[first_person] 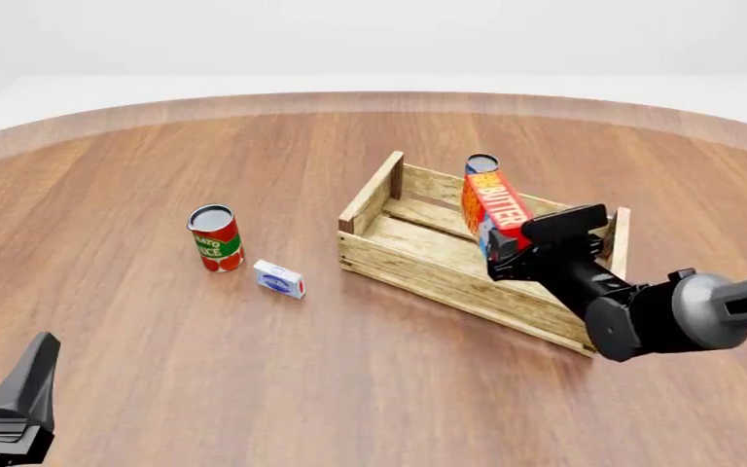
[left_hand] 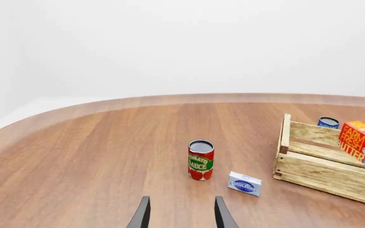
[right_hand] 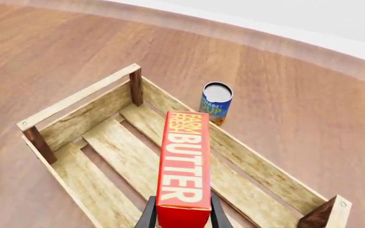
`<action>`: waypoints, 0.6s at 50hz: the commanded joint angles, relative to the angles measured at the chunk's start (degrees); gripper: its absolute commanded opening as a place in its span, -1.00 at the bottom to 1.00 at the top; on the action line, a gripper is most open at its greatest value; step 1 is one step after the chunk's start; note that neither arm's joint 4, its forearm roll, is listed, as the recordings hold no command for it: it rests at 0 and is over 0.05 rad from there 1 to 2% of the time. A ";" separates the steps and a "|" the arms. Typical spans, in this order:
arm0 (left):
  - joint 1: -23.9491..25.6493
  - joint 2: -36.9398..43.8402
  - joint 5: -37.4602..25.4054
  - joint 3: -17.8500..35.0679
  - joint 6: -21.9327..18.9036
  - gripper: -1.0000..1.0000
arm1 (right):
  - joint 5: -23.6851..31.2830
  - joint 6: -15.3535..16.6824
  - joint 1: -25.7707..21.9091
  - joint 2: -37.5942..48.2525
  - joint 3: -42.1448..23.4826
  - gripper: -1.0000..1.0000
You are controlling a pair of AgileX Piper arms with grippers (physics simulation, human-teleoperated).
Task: Pick up the butter and put it in the tray.
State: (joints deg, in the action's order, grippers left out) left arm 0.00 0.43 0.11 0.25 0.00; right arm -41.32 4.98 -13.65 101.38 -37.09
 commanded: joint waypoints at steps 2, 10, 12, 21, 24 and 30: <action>0.00 0.00 0.00 0.00 0.00 1.00 | 0.19 -1.53 -0.48 -0.05 -1.42 -1.00; 0.00 0.00 0.00 0.00 0.00 1.00 | 0.65 -1.74 -0.46 0.27 -1.76 1.00; 0.00 0.00 0.00 0.00 0.00 1.00 | 0.68 -1.71 -0.40 0.25 -1.77 1.00; 0.00 0.00 0.00 0.00 0.00 1.00 | 0.81 -1.56 0.18 0.19 -1.81 1.00; 0.00 0.00 0.00 0.00 0.00 1.00 | 0.95 -1.69 0.27 0.22 -1.93 1.00; 0.00 0.00 0.00 0.00 0.00 1.00 | 1.07 -1.78 0.42 0.06 -1.89 1.00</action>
State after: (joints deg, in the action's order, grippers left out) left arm 0.00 0.43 0.11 0.25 0.00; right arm -40.47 3.37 -13.55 101.54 -38.83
